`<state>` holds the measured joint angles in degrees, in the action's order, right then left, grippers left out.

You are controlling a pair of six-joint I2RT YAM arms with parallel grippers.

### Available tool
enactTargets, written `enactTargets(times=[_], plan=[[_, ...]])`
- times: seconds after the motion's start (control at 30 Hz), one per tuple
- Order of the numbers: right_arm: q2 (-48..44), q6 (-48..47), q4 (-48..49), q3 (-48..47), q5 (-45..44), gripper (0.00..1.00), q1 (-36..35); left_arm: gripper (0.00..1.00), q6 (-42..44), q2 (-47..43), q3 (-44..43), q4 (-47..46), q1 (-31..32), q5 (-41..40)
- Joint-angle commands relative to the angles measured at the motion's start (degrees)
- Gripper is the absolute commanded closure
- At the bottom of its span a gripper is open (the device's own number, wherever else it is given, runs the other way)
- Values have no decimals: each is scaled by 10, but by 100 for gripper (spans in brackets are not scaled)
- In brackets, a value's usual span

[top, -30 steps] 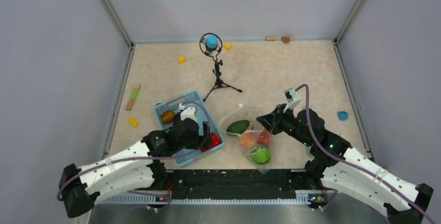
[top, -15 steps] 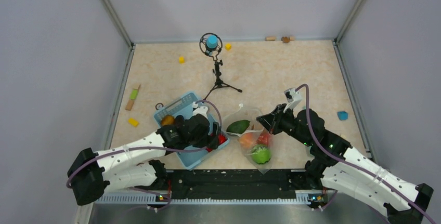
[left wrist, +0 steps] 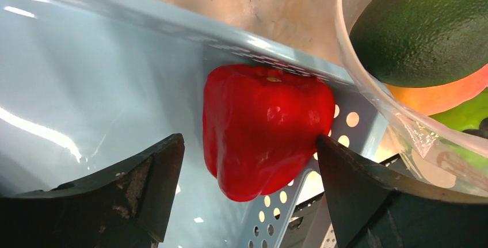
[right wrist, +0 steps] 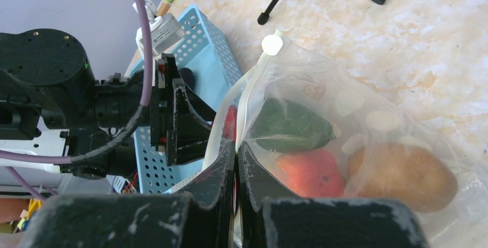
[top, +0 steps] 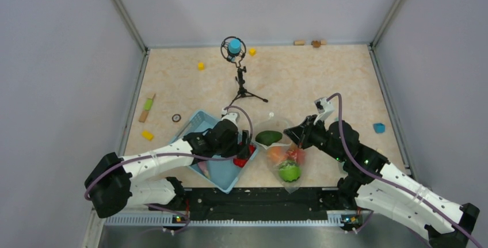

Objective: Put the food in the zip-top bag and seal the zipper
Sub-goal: Pick up the fake vegetable from the bin.

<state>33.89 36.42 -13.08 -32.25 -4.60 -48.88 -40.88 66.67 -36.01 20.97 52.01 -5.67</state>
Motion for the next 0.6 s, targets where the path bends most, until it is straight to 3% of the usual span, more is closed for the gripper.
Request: enactTargets(times=[0.0,0.23,0.57], plan=[[-3,-3,14,-14,4,98,4,12,22,38,-4,0,-16,6],[-4,-2,14,-14,1,98,4,33,27,72,-9,-15,-24,18],[-11,-5,12,-17,5,98,4,81,20,41,-47,44,-27,-22]])
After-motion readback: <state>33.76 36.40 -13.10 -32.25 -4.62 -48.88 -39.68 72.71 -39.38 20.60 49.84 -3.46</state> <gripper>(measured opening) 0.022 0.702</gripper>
